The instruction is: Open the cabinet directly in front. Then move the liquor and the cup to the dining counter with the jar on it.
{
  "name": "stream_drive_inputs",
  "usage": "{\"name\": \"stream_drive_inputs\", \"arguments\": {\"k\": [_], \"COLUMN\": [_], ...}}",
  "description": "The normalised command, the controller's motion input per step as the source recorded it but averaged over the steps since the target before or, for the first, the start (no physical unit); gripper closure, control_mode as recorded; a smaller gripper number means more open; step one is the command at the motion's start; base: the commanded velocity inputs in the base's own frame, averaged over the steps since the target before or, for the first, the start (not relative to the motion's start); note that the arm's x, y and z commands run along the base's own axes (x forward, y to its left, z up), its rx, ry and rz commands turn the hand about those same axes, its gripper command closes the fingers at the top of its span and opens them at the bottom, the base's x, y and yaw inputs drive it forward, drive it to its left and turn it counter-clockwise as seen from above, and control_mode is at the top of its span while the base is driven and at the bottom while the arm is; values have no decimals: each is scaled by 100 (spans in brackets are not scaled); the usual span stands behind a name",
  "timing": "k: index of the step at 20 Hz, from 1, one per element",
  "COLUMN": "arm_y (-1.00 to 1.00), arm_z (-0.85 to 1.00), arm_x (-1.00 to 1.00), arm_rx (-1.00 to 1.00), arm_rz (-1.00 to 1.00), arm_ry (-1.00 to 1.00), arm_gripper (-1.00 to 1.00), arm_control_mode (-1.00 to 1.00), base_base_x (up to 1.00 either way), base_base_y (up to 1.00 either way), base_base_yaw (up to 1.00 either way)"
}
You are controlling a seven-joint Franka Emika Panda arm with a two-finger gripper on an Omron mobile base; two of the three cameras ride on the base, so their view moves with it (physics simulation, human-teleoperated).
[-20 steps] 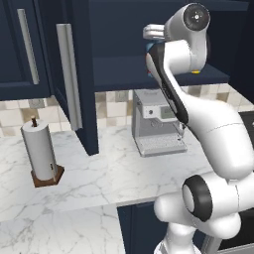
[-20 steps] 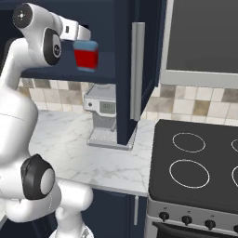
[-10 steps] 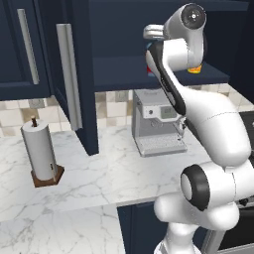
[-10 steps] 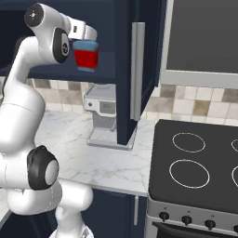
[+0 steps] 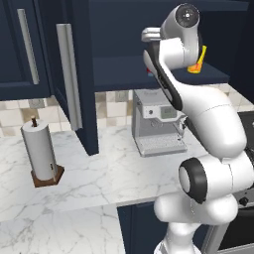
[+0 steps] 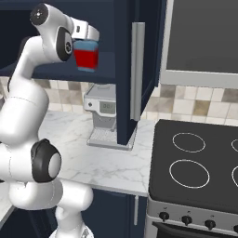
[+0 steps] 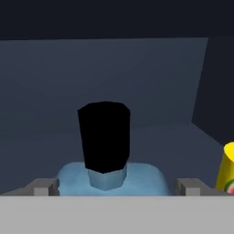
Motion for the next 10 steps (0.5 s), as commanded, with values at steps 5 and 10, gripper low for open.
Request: {"name": "stream_drive_inputs", "arguments": {"k": [5,10], "arm_y": [0,0], "arm_z": [-12,0], "arm_x": [21,38], "arm_rx": [-3,0], "arm_rz": [0,0], "arm_ry": [1,0], "arm_gripper": [-100,-100], "arm_control_mode": [-100,-100], "base_base_x": [0,0], "base_base_y": [0,0], "base_base_yaw": [0,0]}}
